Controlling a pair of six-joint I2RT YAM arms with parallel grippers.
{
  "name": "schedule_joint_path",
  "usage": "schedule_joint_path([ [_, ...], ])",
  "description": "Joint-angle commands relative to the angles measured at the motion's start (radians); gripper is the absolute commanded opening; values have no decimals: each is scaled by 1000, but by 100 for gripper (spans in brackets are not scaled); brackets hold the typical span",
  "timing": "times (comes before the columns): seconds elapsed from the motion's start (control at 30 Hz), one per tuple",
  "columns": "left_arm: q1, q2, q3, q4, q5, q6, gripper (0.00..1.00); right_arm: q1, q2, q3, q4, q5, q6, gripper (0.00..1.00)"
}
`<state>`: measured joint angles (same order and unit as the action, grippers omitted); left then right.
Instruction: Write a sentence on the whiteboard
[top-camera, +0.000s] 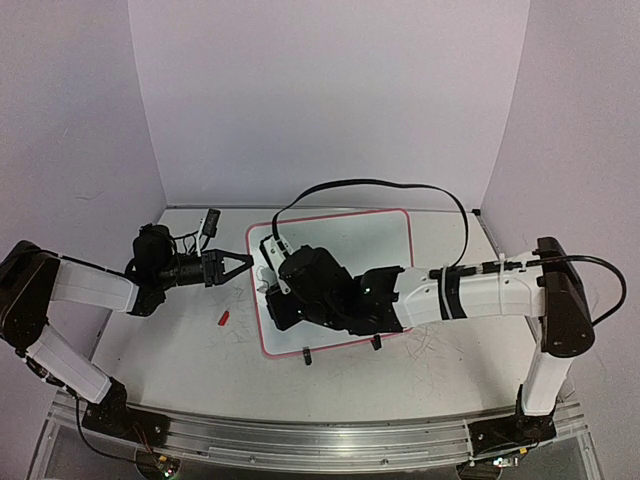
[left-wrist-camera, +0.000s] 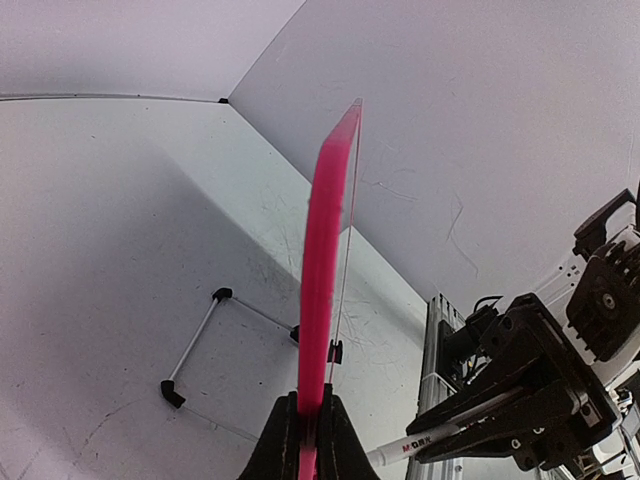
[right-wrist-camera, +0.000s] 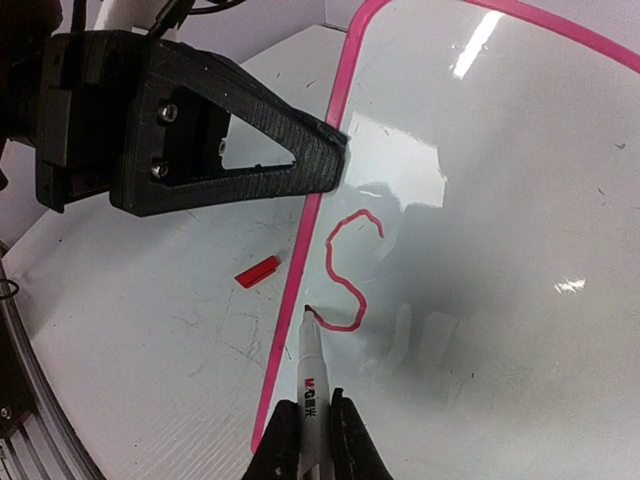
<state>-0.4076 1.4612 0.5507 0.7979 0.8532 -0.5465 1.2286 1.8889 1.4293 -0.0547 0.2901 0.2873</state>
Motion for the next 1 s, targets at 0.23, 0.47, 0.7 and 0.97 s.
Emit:
schedule_joint_path([
  [0.23,-16,-25,32,34,34,-3,0,-7,-101,-60,45,5,4,0],
  [0.47,-16,-17,34,33,36,-1,0,-27,-131,-91,73,62,1,0],
  [0.7,-16,-19,34,34,35,-1,0,-36,-112,-54,75,64,-13,0],
  [0.97,-17,-17,33,34,37,0,0,-45,-100,-39,76,69,-30,0],
])
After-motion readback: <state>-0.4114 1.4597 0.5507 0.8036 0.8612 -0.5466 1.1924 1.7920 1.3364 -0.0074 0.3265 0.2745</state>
